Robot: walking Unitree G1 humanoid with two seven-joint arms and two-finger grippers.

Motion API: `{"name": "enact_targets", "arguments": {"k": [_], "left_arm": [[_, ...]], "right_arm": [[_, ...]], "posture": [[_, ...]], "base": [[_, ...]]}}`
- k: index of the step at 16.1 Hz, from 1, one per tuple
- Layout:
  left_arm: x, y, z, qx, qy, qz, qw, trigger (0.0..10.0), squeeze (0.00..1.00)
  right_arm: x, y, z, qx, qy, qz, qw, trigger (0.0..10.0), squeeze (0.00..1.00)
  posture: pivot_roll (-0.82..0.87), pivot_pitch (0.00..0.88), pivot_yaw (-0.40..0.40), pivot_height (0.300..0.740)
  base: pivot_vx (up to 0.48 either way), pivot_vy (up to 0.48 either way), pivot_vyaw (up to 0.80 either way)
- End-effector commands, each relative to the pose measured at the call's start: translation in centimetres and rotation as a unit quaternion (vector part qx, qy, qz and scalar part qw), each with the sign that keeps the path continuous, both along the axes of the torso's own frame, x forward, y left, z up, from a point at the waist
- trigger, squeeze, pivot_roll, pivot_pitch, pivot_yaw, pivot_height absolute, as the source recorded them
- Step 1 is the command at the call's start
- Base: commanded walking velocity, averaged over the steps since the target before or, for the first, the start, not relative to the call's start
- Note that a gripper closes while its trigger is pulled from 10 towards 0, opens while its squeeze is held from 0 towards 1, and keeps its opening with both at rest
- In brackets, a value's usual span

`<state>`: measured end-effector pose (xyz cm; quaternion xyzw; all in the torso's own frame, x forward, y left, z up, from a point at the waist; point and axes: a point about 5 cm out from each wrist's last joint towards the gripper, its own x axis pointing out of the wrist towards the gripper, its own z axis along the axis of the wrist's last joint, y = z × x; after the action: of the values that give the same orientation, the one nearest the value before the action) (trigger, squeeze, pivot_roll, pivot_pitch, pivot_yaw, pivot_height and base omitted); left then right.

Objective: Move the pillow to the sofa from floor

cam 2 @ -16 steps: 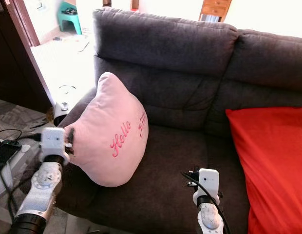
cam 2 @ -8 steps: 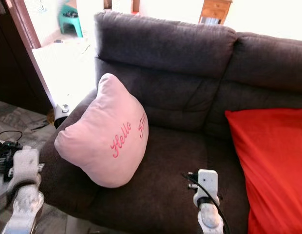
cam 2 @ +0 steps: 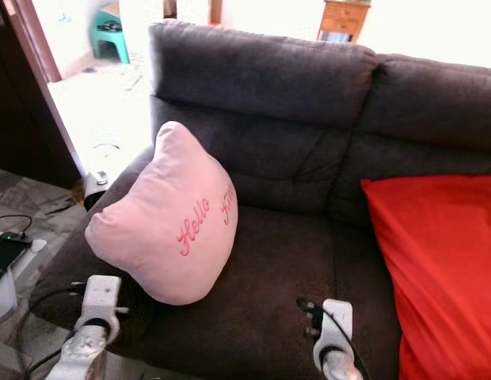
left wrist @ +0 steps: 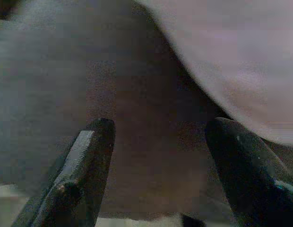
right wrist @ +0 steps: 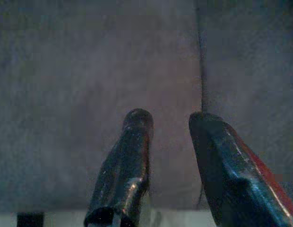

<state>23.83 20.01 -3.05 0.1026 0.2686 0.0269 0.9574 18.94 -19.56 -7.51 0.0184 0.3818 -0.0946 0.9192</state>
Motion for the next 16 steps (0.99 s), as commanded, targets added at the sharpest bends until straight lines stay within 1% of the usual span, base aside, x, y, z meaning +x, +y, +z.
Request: {"name": "enact_targets", "arguments": {"k": [1,2,3,5,6,7,8,9,10,11,12,13,14,15,16], "left_arm": [[-0.6,-0.9,-0.9,-0.017,0.03,-0.032,0.999,10.0,0.0],[-1.0,-1.3,-1.6,-0.036,0.058,-0.048,0.996,10.0,0.0],[-1.2,-1.2,-1.8,-0.027,0.062,-0.05,0.996,10.0,0.0],[-1.3,-0.5,-1.9,-0.019,0.065,-0.033,0.997,10.0,0.0],[-1.3,-0.2,-2.0,-0.015,0.071,-0.035,0.997,10.0,0.0],[-1.9,0.3,-2.5,-0.009,0.091,-0.027,0.995,10.0,0.0],[-2.4,0.6,-2.9,-0.009,0.104,-0.017,0.994,10.0,0.0],[-3.2,1.2,-3.3,-0.011,0.117,0.005,0.993,10.0,0.0],[-3.6,1.5,-3.5,-0.015,0.123,0.023,0.992,10.0,0.0],[-4.2,1.9,-3.8,-0.011,0.136,0.034,0.99,10.0,0.0],[-4.4,2.0,-3.9,-0.011,0.14,0.039,0.989,10.0,0.0],[-4.8,2.2,-4.2,-0.009,0.15,0.044,0.988,10.0,0.0],[-4.9,2.2,-4.2,-0.011,0.151,0.045,0.987,10.0,0.0],[-5.0,2.1,-4.3,-0.013,0.153,0.047,0.987,10.0,0.0],[-5.0,2.1,-4.3,-0.014,0.153,0.048,0.987,10.0,0.0]], "right_arm": [[-0.1,0.3,-0.2,-0.002,0.019,0.015,1.0,10.0,0.0],[-0.5,0.6,-0.5,0.001,0.032,0.024,0.999,10.0,0.0],[-0.8,1.1,-0.8,0.008,0.043,0.031,0.999,10.0,0.0],[-1.0,2.0,-1.0,0.011,0.055,0.054,0.997,10.0,0.0],[-1.0,2.1,-1.0,0.022,0.054,0.042,0.997,10.0,0.0],[-0.8,1.9,-0.9,0.021,0.053,0.029,0.998,10.0,0.0],[-0.4,1.2,-0.7,0.043,0.038,-0.02,0.998,10.0,0.0],[0.1,0.1,-0.3,0.048,0.025,-0.064,0.996,10.0,0.0],[0.2,-0.2,-0.2,0.039,0.023,-0.053,0.998,10.0,0.0],[0.0,-0.4,-0.3,0.03,0.031,-0.038,0.998,10.0,0.0],[-0.1,-0.7,-0.3,0.027,0.035,-0.039,0.998,10.0,0.0],[-0.8,-1.3,-0.6,0.02,0.051,-0.057,0.997,10.0,0.0],[-1.2,-1.3,-0.8,0.018,0.06,-0.053,0.997,10.0,0.0],[-1.5,-1.0,-1.0,0.019,0.069,-0.038,0.997,10.0,0.0],[-1.5,-1.0,-1.0,0.03,0.065,-0.055,0.996,10.0,0.0]], "posture": [[0.04,0.0,-0.079,0.74],[0.04,0.0,-0.078,0.74],[0.03,0.0,-0.072,0.74],[0.04,0.0,-0.069,0.74],[0.05,0.001,-0.07,0.74],[0.05,0.0,-0.072,0.74],[0.05,0.004,-0.069,0.74],[0.03,0.002,-0.061,0.74],[0.03,0.002,-0.061,0.74],[0.03,0.002,-0.064,0.74],[0.03,0.002,-0.064,0.74],[0.04,0.0,-0.065,0.74],[0.04,0.0,-0.065,0.74],[0.04,0.0,-0.065,0.74],[0.04,0.0,-0.064,0.74]], "base": [[0.0,0.0,0.0],[0.0,0.0,0.0],[0.0,0.0,0.0],[0.0,0.0,0.0],[0.0,0.0,0.0],[0.0,0.0,0.0],[0.0,0.0,0.0],[0.0,0.0,0.0],[0.0,0.0,0.0],[0.0,0.0,0.0],[0.0,0.0,0.0],[0.0,-0.255,0.0],[0.0,-0.251,0.0],[0.0,-0.244,-0.51],[0.0,-0.24,-0.79]]}}
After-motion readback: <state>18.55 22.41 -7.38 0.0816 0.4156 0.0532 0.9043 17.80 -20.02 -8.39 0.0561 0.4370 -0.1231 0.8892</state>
